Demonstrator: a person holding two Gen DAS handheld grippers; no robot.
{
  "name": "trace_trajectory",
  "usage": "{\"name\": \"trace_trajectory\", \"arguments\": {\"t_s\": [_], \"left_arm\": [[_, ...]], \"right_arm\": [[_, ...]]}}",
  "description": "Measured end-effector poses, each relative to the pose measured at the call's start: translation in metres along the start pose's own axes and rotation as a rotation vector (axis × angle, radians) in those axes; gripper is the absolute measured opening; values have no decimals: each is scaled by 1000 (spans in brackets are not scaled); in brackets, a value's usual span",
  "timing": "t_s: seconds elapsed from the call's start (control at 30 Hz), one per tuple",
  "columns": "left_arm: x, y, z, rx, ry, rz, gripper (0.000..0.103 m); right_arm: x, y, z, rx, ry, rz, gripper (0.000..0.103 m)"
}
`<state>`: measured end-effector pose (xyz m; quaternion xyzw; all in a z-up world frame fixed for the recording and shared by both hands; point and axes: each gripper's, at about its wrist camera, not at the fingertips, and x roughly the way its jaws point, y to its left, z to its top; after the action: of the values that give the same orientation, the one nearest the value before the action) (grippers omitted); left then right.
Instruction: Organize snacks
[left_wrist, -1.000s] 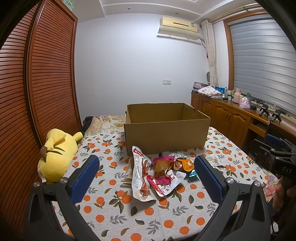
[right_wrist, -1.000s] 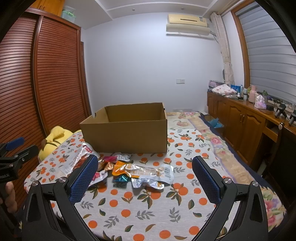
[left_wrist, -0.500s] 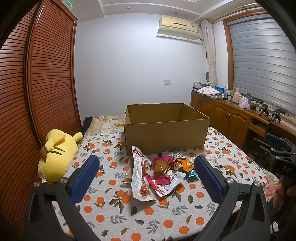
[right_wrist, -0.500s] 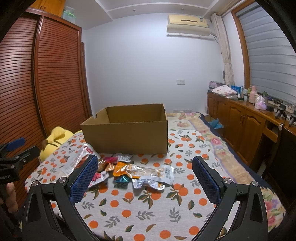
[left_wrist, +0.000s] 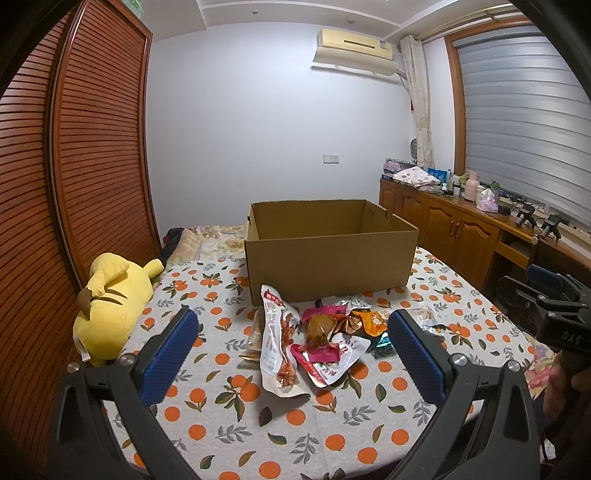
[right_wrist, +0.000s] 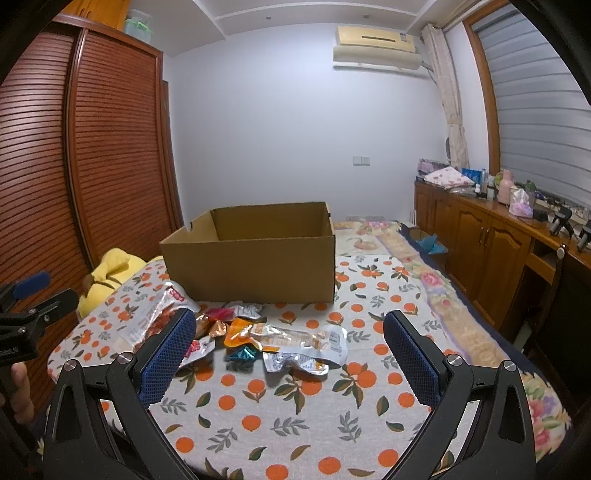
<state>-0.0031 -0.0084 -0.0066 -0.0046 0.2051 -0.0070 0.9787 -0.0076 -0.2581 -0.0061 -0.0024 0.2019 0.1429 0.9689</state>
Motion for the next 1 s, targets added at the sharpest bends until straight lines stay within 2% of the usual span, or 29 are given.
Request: {"name": "trace_trajectory", "arguments": {"t_s": [0.33,0.53,1.0], "left_arm": [[30,12,-17,-10,77,-43,103],[53,16,-21,18,135,-69,103],[109,29,-19,37,272,-128,100]], "right_arm": [[22,-5,-9,-28,49,17,103],[44,-8,-14,-74,90,73,102],[110,-7,-22,-170,263,209,94]]}}
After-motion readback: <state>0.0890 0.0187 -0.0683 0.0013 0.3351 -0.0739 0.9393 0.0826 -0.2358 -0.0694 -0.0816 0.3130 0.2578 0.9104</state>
